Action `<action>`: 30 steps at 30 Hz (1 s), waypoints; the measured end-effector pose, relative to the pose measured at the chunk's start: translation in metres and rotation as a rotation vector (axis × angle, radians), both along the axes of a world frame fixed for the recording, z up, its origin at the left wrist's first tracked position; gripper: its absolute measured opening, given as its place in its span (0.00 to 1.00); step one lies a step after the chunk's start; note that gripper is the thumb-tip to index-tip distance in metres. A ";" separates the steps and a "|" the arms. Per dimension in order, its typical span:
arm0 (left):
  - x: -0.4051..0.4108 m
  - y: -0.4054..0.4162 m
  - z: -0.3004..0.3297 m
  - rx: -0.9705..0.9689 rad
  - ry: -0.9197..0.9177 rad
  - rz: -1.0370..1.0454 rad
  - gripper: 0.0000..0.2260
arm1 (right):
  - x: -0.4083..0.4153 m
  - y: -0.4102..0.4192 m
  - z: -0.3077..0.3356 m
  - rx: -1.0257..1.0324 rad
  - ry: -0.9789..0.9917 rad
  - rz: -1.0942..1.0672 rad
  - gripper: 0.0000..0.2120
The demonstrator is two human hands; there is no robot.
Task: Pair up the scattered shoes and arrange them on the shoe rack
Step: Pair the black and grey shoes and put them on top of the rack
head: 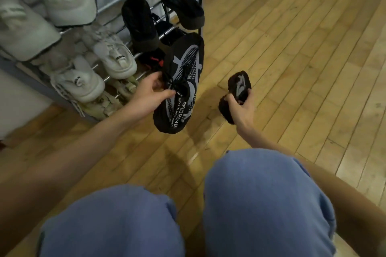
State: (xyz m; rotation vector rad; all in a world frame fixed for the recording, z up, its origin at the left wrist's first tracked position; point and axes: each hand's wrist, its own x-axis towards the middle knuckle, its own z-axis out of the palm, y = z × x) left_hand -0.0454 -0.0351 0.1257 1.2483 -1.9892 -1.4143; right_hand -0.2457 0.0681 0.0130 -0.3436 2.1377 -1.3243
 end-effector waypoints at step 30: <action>-0.081 -0.127 0.245 -0.366 0.620 0.556 0.23 | -0.063 -0.246 0.317 -0.801 0.893 0.419 0.28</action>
